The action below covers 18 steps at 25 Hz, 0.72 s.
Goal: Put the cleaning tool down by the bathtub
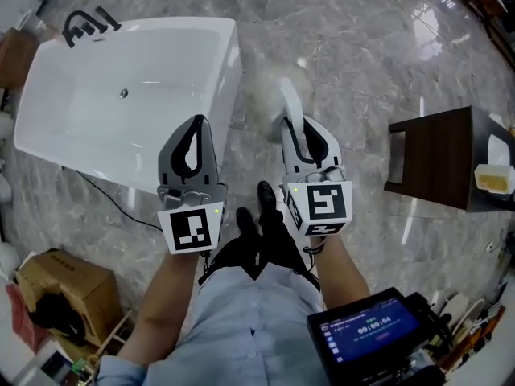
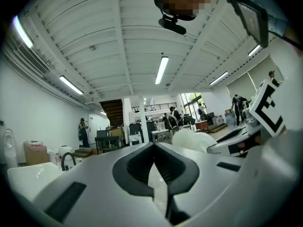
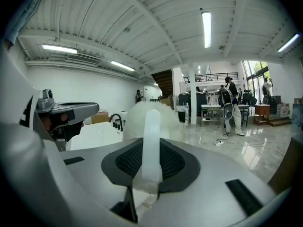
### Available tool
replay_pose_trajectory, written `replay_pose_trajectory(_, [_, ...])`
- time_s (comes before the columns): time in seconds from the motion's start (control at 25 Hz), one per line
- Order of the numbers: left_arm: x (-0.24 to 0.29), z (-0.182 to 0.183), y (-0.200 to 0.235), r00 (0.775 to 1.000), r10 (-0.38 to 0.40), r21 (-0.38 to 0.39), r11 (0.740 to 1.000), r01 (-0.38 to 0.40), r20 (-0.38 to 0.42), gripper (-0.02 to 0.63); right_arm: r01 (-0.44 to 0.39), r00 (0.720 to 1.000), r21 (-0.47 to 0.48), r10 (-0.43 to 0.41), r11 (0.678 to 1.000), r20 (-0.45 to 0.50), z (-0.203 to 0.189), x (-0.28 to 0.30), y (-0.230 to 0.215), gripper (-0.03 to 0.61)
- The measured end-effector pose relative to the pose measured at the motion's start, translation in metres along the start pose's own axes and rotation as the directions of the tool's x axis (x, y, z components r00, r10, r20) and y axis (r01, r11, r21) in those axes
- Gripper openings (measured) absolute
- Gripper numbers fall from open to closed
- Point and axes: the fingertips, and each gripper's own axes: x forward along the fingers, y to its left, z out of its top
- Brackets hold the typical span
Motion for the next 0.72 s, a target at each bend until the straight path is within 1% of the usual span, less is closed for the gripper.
replay_pose_trajectory(0.16, [0.009,-0.023,-0.008,1.000,-0.008,-0.005,1.000,0.008,-0.029,0.015,-0.010,0.999,0.013,0.010,1.000,-0.040,-0.028,0.012,-0.006,0.095])
replay_pose_trajectory(0.28, [0.018,-0.045,-0.017,0.998,-0.030,-0.003,1.000,0.030,-0.051,0.015,-0.023,0.997,0.023,0.024,0.999,-0.068,-0.052,0.023,-0.010,0.095])
replay_pose_trajectory(0.44, [0.028,-0.078,-0.029,0.994,-0.049,0.012,0.999,0.050,-0.098,0.014,-0.033,0.992,0.045,0.038,0.998,-0.118,-0.086,0.036,-0.016,0.095])
replay_pose_trajectory(0.6, [0.033,-0.116,-0.035,0.987,-0.050,-0.012,0.999,0.048,-0.154,0.014,-0.037,0.984,0.063,0.047,0.997,-0.169,-0.122,0.048,-0.021,0.095])
replay_pose_trajectory(0.72, [0.035,-0.146,-0.038,0.981,-0.053,-0.015,0.999,0.051,-0.187,0.014,-0.038,0.979,0.074,0.052,0.997,-0.198,-0.147,0.056,-0.020,0.095])
